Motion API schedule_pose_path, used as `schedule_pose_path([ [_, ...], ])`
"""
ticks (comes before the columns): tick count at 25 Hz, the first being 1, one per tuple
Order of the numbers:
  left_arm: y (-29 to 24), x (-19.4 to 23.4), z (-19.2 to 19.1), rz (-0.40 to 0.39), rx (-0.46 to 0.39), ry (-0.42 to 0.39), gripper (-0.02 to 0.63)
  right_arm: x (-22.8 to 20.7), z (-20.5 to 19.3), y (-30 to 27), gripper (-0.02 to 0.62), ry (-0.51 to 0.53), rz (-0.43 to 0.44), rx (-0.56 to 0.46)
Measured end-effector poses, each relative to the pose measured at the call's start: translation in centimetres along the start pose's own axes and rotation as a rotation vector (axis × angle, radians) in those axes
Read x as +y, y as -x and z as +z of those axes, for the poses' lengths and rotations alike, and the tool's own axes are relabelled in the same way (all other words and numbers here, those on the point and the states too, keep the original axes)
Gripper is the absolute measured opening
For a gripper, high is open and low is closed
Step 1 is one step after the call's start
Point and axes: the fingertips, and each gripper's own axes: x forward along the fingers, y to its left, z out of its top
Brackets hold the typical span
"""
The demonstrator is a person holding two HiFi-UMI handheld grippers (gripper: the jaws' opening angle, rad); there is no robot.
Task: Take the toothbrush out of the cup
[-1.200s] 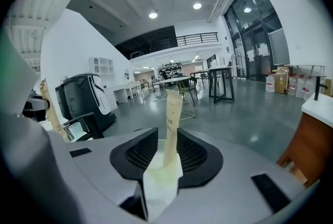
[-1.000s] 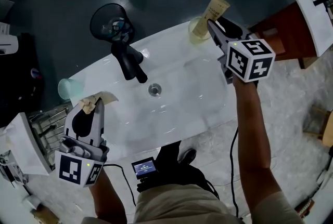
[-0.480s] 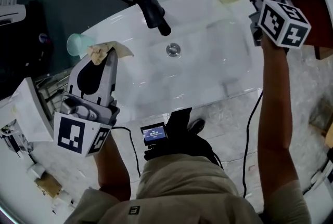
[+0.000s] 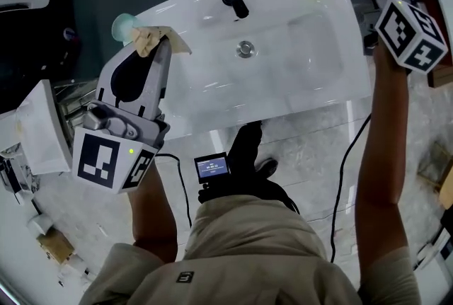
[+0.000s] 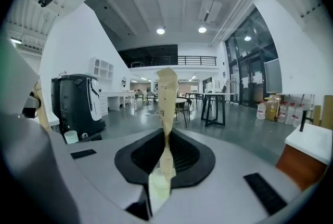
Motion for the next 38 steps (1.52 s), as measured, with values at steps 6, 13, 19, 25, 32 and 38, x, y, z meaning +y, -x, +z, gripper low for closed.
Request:
schedule_pose_path([
  [6, 4.8, -2.5, 3.6, 0.008, -0.054, -0.031, 0.028, 2.0, 5.8, 7.9, 0.034, 0.020, 0.001, -0.083],
  [13, 10.1, -7.2, 10.2, -0.004, -0.166, -0.084, 0.028, 3.9, 12.9, 20.8, 0.034, 0.041, -0.002, -0.191],
  [19, 14.6, -12.4, 14.6, -0.038, -0.221, -0.140, 0.028, 6.0, 16.3, 32.3, 0.034, 0.054, 0.022, -0.247],
  [25, 19.3, -18.1, 19.0, -0.076, -0.277, -0.210, 0.028, 8.4, 18.4, 43.1, 0.034, 0.045, 0.063, -0.304],
  [32, 25.1, -23.3, 19.9, -0.097, -0.296, -0.245, 0.028, 11.6, 15.9, 51.6, 0.034, 0.008, 0.109, -0.304],
  [38, 29.3, -26.0, 18.5, -0.113, -0.285, -0.207, 0.028, 13.8, 13.2, 56.8, 0.034, -0.037, 0.152, -0.284],
])
